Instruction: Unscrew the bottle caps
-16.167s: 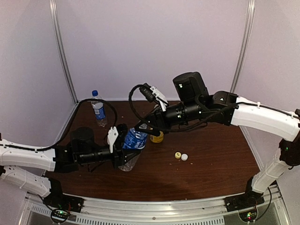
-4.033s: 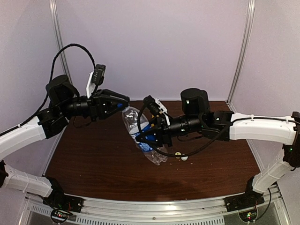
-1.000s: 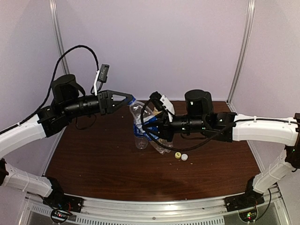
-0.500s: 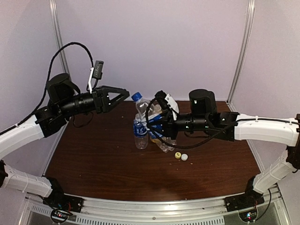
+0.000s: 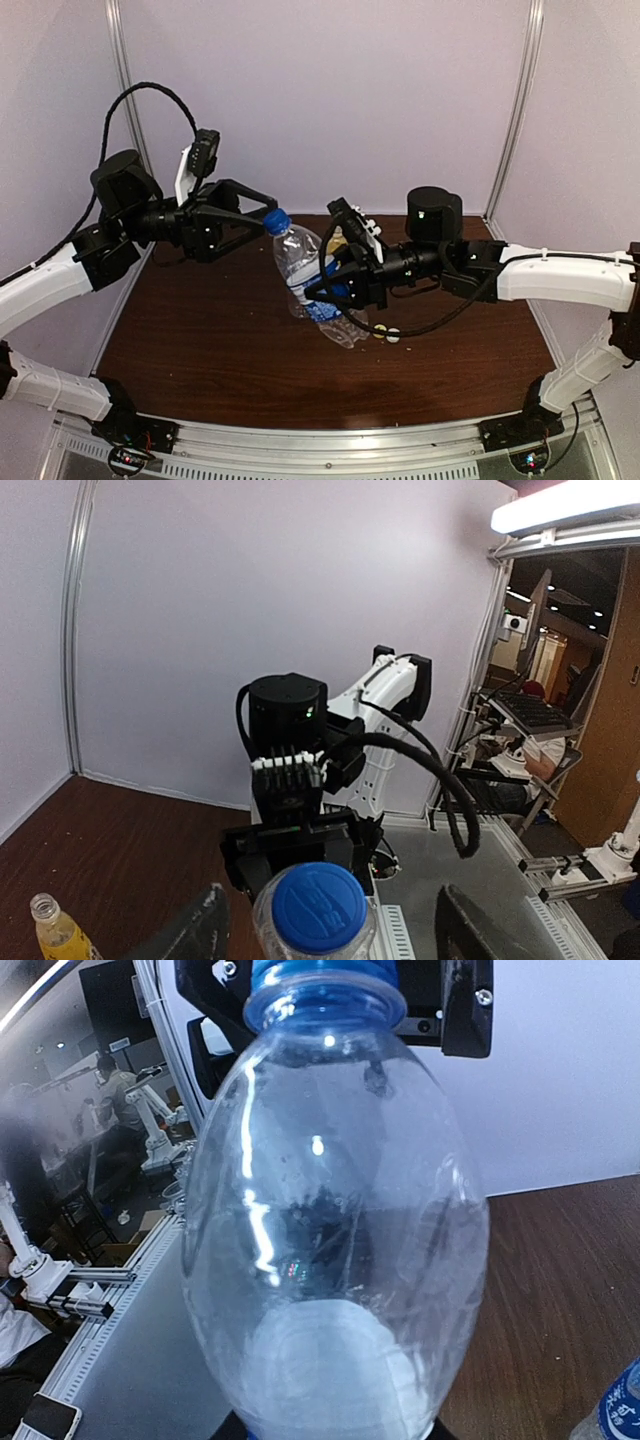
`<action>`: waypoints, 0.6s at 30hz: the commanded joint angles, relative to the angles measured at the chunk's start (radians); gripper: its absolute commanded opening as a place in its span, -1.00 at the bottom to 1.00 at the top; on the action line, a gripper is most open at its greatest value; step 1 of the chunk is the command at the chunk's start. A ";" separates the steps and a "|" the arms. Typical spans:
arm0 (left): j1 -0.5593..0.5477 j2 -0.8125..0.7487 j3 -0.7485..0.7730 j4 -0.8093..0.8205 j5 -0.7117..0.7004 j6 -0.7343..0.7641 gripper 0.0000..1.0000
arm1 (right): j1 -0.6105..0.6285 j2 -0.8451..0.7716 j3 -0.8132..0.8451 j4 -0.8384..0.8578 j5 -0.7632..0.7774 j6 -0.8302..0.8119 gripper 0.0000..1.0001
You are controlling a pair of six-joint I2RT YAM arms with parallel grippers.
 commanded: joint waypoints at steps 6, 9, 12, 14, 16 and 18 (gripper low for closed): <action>-0.002 0.051 -0.007 0.251 0.137 -0.104 0.33 | 0.001 0.048 -0.010 0.143 -0.143 0.088 -0.35; -0.002 0.064 -0.006 0.266 0.142 -0.115 0.28 | 0.001 0.052 -0.014 0.168 -0.150 0.106 -0.35; -0.002 0.073 -0.004 0.267 0.148 -0.114 0.25 | 0.001 0.055 -0.014 0.181 -0.153 0.116 -0.35; -0.002 0.076 -0.005 0.268 0.148 -0.115 0.22 | 0.001 0.057 -0.013 0.183 -0.156 0.120 -0.35; -0.002 0.080 -0.006 0.268 0.148 -0.117 0.20 | 0.001 0.060 -0.012 0.185 -0.158 0.123 -0.35; -0.002 0.082 -0.007 0.268 0.148 -0.116 0.17 | 0.000 0.061 -0.012 0.190 -0.158 0.127 -0.35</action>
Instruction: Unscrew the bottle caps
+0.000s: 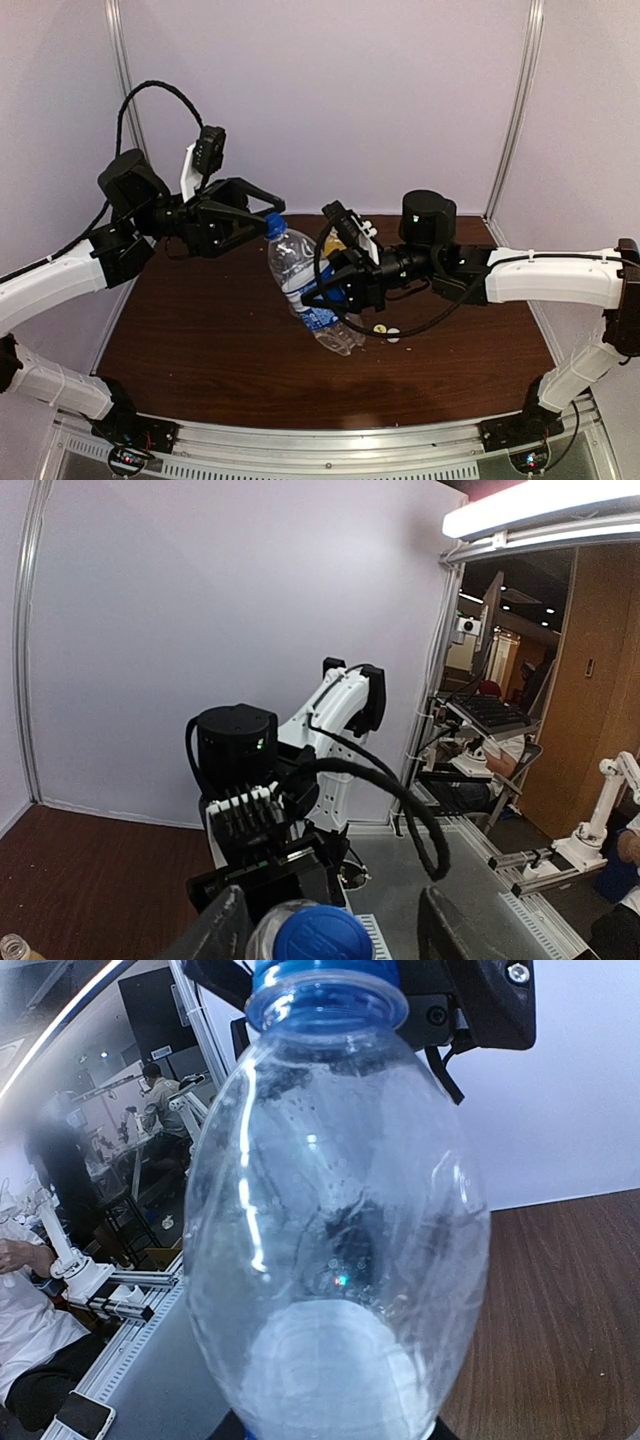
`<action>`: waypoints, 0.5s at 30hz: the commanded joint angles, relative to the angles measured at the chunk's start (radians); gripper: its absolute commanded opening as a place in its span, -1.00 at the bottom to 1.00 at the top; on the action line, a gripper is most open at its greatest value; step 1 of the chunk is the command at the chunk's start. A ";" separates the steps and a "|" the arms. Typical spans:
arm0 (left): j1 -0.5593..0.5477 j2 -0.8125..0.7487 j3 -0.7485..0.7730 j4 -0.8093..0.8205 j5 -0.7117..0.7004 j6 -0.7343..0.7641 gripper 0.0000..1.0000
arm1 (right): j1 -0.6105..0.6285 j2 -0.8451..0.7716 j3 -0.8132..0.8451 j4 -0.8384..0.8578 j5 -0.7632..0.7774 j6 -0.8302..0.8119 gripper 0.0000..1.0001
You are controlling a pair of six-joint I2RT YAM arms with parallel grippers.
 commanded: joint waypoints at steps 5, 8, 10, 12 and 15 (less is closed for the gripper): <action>-0.004 0.009 -0.008 0.068 0.018 -0.022 0.05 | -0.002 0.010 -0.003 0.053 -0.022 0.026 -0.34; -0.008 0.012 -0.014 0.068 0.019 -0.022 -0.04 | -0.004 0.008 -0.004 0.053 -0.019 0.029 -0.34; -0.009 0.014 -0.018 0.068 0.017 -0.022 -0.08 | -0.005 0.008 -0.005 0.053 -0.015 0.030 -0.34; -0.009 0.016 -0.021 0.068 0.015 -0.024 -0.13 | -0.007 0.005 -0.005 0.051 -0.008 0.031 -0.34; -0.010 0.015 -0.020 0.069 0.012 -0.023 -0.19 | -0.009 0.006 -0.008 0.049 -0.001 0.032 -0.34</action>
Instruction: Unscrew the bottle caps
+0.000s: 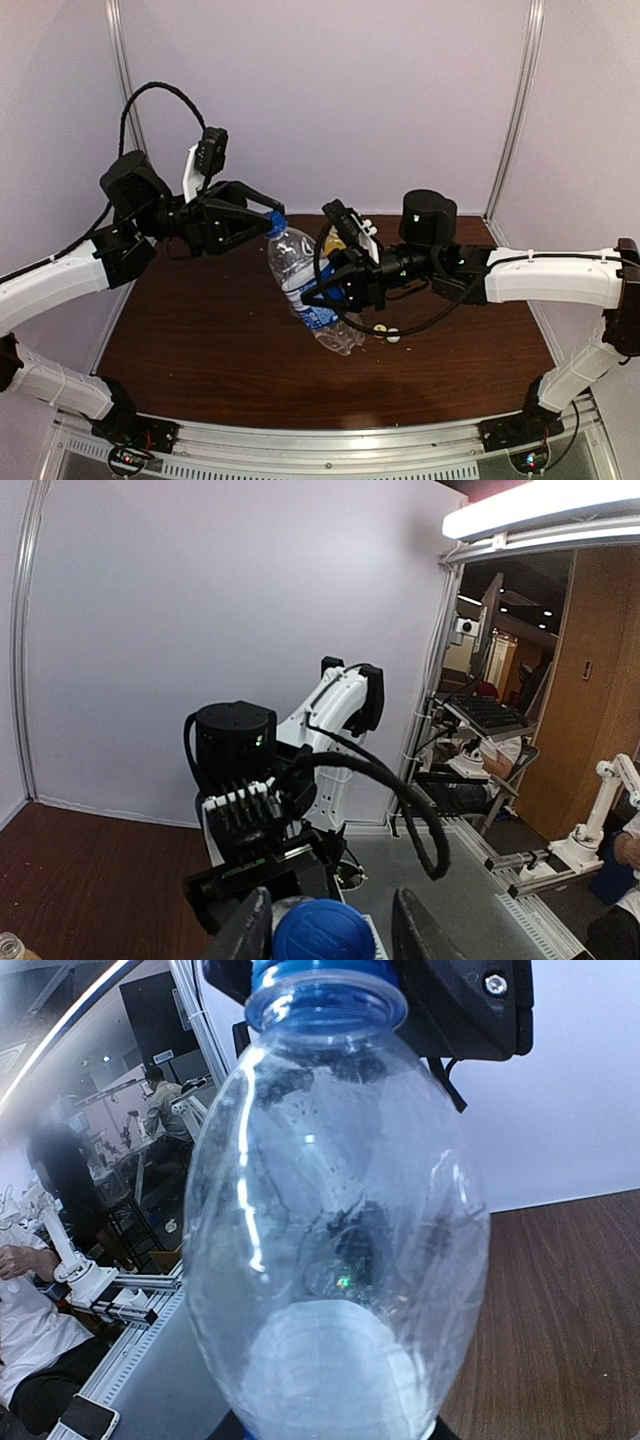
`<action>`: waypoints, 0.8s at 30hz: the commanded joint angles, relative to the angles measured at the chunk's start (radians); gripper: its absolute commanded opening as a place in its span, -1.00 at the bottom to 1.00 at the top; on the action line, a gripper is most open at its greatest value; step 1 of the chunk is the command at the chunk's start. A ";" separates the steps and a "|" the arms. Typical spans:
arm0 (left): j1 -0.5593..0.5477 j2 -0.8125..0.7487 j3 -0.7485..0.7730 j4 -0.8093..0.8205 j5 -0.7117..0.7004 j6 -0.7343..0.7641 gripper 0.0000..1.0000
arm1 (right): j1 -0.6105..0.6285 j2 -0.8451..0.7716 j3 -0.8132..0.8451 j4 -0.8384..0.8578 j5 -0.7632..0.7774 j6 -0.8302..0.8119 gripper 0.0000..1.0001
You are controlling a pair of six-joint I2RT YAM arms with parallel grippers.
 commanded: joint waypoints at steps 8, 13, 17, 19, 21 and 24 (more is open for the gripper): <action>-0.006 0.007 -0.013 0.038 -0.013 -0.007 -0.42 | -0.017 -0.010 -0.011 0.020 0.048 0.008 -0.34; -0.006 -0.003 0.000 -0.073 -0.129 0.005 -0.72 | -0.035 -0.036 -0.003 -0.081 0.205 -0.029 -0.35; -0.006 0.004 -0.006 -0.153 -0.326 -0.041 -0.96 | -0.037 -0.042 0.010 -0.168 0.416 -0.062 -0.37; -0.006 0.007 -0.004 -0.222 -0.469 -0.115 -1.00 | -0.036 -0.041 0.008 -0.174 0.473 -0.062 -0.37; -0.008 0.000 -0.014 -0.265 -0.584 -0.177 -0.97 | -0.036 -0.041 0.006 -0.174 0.513 -0.065 -0.37; -0.011 -0.023 -0.042 -0.271 -0.708 -0.216 -0.82 | -0.036 -0.035 0.008 -0.176 0.540 -0.068 -0.37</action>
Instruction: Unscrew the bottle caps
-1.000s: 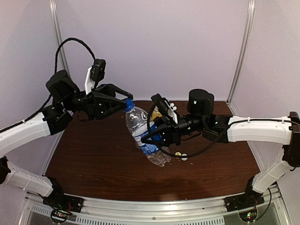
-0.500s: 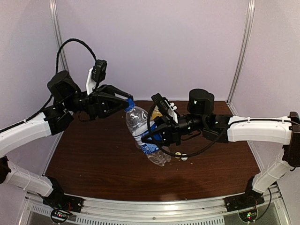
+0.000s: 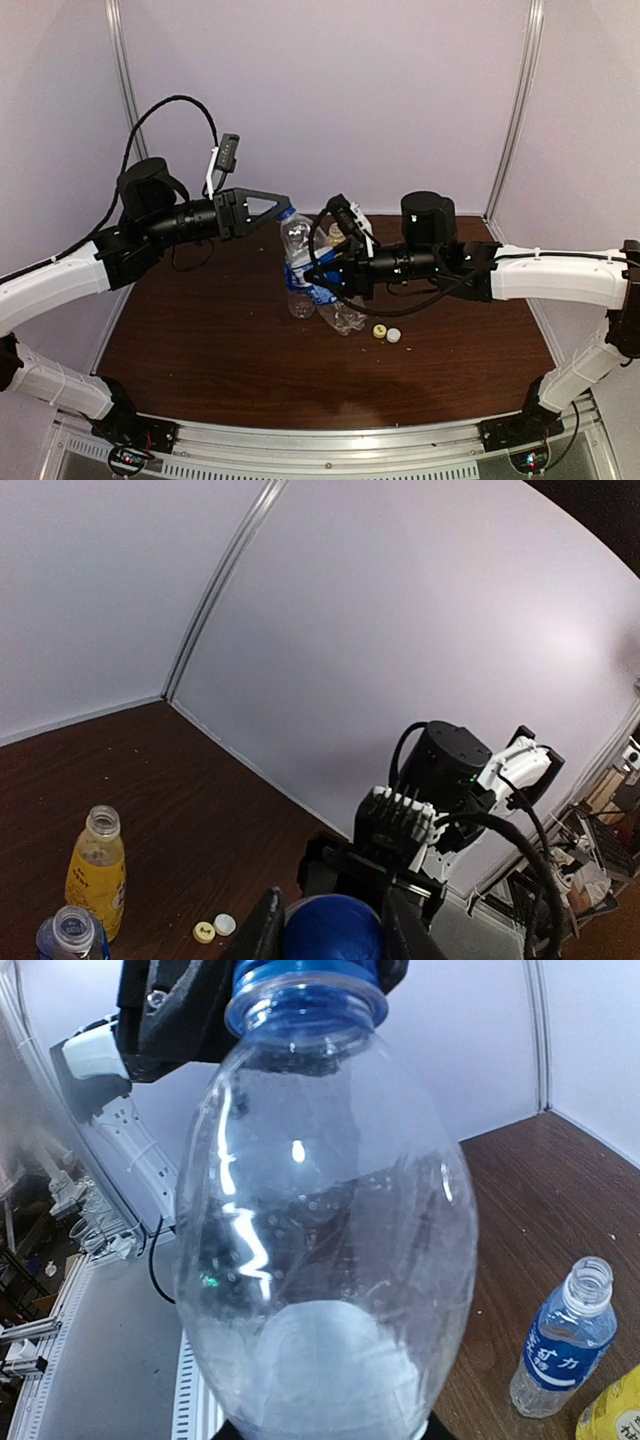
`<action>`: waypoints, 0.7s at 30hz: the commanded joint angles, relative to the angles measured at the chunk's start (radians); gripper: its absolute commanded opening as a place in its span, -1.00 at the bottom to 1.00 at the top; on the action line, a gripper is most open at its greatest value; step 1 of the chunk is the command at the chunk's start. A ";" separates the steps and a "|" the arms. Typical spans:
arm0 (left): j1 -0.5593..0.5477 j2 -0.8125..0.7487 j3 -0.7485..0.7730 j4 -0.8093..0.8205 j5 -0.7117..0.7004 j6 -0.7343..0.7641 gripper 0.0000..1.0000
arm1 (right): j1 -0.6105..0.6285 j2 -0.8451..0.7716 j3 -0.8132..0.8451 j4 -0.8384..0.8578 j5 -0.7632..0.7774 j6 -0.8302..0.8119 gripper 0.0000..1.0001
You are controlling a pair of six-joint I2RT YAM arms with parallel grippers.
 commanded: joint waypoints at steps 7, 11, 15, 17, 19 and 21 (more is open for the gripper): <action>-0.007 -0.008 -0.024 -0.070 -0.242 -0.075 -0.59 | -0.009 0.009 0.008 -0.005 0.148 -0.004 -0.37; -0.005 -0.010 -0.029 -0.028 -0.185 -0.018 -0.14 | -0.010 0.005 0.003 -0.010 0.145 -0.007 -0.37; -0.004 -0.053 -0.044 0.012 -0.143 0.088 0.22 | -0.010 -0.010 -0.007 -0.018 0.126 -0.014 -0.37; -0.004 -0.091 -0.051 0.020 -0.115 0.163 0.35 | -0.010 -0.018 -0.014 -0.017 0.079 -0.024 -0.37; -0.004 -0.120 -0.053 0.018 -0.070 0.232 0.48 | -0.010 -0.022 -0.020 -0.010 0.015 -0.034 -0.36; -0.004 -0.138 -0.048 0.014 0.004 0.290 0.58 | -0.010 -0.018 -0.022 0.009 -0.102 -0.034 -0.35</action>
